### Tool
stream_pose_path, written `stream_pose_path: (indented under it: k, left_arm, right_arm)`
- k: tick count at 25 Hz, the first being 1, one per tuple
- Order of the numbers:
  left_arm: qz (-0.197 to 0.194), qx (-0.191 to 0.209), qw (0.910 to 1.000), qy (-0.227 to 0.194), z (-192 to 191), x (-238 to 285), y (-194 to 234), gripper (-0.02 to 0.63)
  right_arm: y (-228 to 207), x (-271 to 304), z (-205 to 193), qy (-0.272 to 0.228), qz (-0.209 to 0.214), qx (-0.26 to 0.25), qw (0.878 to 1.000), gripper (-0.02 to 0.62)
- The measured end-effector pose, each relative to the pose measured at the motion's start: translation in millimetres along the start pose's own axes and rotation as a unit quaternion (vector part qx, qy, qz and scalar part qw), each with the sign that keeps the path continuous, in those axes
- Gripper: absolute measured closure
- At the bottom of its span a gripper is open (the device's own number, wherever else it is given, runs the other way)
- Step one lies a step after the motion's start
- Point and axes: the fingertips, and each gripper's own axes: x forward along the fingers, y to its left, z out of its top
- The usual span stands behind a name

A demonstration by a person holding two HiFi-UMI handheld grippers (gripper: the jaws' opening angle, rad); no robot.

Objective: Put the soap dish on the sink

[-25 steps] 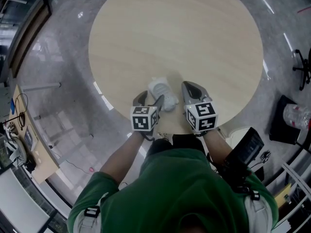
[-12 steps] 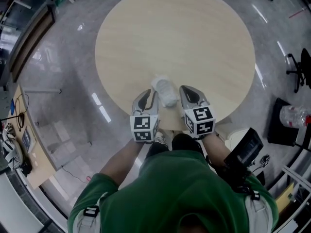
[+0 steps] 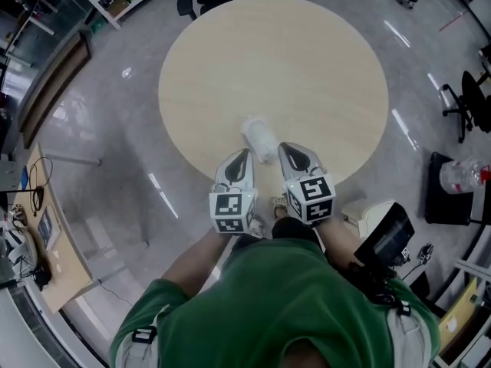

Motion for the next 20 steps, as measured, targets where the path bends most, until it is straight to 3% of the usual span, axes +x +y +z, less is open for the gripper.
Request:
stream_pose_path:
  k: [8, 20]
  left_arm:
    - [-0.021, 0.018, 0.9987, -0.042, 11, -55, -27, 0.6]
    - [-0.018, 0.011, 0.9968, -0.077, 17, -113, -57, 0.6]
  right_arm:
    - [38, -55, 2, -0.03, -0.013, -0.022, 0.999, 0.592]
    - [76, -116, 7, -0.067, -0.015, -0.057, 0.996, 0.594]
